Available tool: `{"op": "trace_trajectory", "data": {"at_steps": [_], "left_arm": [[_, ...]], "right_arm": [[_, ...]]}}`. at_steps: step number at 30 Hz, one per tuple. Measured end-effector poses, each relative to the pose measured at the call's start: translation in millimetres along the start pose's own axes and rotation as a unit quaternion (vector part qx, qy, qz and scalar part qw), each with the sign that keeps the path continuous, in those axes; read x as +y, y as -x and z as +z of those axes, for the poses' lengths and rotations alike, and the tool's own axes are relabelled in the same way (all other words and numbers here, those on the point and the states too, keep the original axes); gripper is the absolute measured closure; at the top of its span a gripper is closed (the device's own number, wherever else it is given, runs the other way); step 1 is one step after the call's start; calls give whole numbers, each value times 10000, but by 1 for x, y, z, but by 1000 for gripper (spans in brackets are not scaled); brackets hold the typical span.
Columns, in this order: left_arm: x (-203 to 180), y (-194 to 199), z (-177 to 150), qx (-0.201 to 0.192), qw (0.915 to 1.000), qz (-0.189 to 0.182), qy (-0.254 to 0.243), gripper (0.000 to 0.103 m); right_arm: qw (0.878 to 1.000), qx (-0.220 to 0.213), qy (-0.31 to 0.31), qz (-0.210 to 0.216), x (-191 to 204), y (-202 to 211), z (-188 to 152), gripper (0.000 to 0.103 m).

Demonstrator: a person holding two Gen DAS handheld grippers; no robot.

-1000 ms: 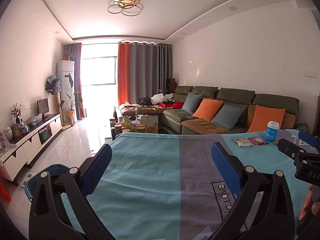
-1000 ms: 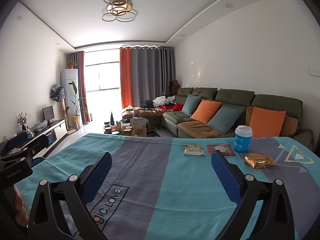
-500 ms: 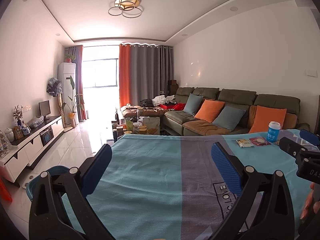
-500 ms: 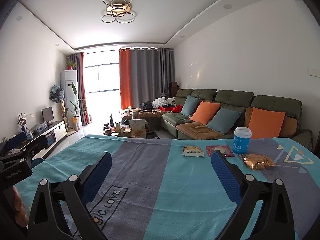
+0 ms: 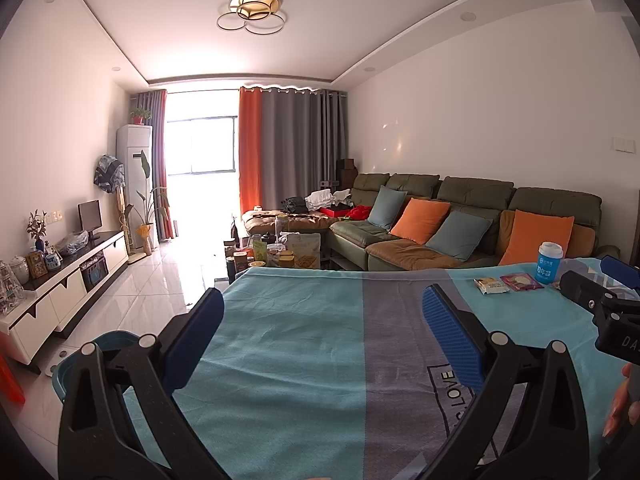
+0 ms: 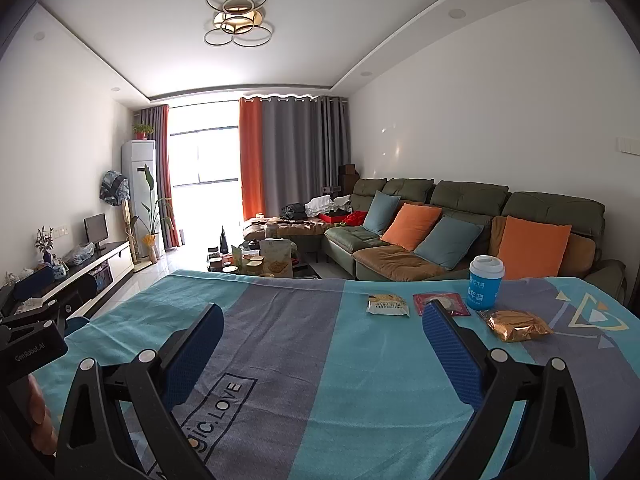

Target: Collect trash

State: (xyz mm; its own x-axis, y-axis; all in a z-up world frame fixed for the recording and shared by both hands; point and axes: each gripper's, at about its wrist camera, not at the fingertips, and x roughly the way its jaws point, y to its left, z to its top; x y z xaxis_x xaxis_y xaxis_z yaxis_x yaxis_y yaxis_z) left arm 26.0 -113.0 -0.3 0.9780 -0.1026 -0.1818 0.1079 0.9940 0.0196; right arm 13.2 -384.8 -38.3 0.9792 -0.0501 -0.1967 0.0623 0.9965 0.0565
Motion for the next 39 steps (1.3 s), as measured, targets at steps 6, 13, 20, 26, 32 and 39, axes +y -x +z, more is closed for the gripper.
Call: {"op": "trace_trajectory", "data": {"at_steps": [6,13,20,26,32,39], "left_arm": [[0,-2,0,9,10000,5,-9,6],[2,-1,-1,26,10000,7,-12,6],[4,-2,-1,22,10000,0,-26,6],[3,-2,-1,-20,10000,-50,-72,6],[2,-9,-2,212,9997,-72,-73,6],[12,-53,-10,1205,9926,-114,33,6]], "right_arm": [[10000,20,2,9,0,-2,1,7],[10000,16,-8,32,0,-4,0,7],[10000,21,-9,45,1,-7,0,7],[10000,50,-52,52,1,-9,-4,7],[9999,121,-69,32,-2,-13,-8,7],[9992,372,-126,-35,-17,-21,-10,7]]}}
